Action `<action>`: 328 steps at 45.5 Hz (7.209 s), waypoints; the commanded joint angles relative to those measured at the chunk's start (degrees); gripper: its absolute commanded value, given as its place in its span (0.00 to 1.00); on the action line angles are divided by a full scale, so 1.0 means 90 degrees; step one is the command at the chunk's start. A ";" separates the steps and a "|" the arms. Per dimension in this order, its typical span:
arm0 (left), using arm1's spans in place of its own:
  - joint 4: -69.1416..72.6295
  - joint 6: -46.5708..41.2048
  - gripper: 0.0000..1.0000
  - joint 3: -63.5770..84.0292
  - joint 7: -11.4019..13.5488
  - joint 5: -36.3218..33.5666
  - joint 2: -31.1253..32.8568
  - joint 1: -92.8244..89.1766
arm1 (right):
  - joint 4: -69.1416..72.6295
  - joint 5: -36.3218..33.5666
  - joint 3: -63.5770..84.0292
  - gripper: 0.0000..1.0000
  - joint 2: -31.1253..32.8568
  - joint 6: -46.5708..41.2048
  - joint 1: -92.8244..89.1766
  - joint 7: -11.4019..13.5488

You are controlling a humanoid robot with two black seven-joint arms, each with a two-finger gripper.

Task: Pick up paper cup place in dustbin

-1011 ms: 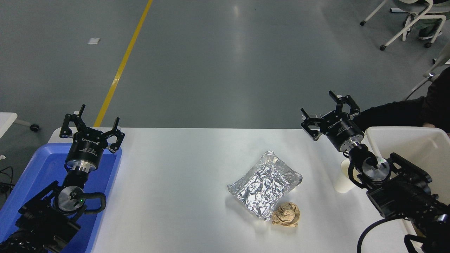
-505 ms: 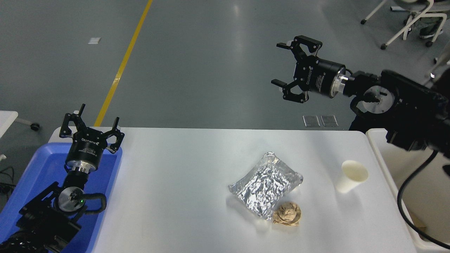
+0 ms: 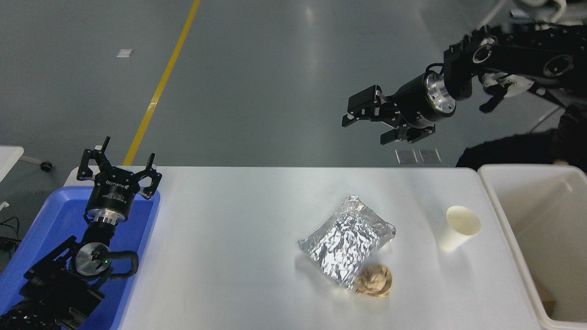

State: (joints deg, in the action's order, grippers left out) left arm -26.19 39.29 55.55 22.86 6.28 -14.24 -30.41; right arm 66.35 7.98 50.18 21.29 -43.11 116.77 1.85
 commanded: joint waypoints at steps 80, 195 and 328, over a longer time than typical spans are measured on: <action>0.0000 0.0000 1.00 0.0010 0.0009 0.0005 0.0000 0.0010 | -0.0731 0.2736 0.1564 1.00 0.0984 0.1733 -0.2084 -0.0274; 0.0000 0.0000 1.00 -0.0010 -0.0001 -0.0005 0.0000 0.0000 | 0.2149 0.2209 0.2589 0.00 0.2175 -0.0083 0.2807 -0.0264; 0.0000 0.0010 1.00 -0.0019 -0.0010 -0.0005 0.0000 -0.0019 | -0.0851 0.0948 -0.0977 1.00 0.2947 0.1403 -0.2781 -0.0284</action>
State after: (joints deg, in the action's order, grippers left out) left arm -26.21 39.30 55.40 22.81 6.25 -14.24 -30.53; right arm 40.39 11.44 32.16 42.51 -14.67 67.80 -0.84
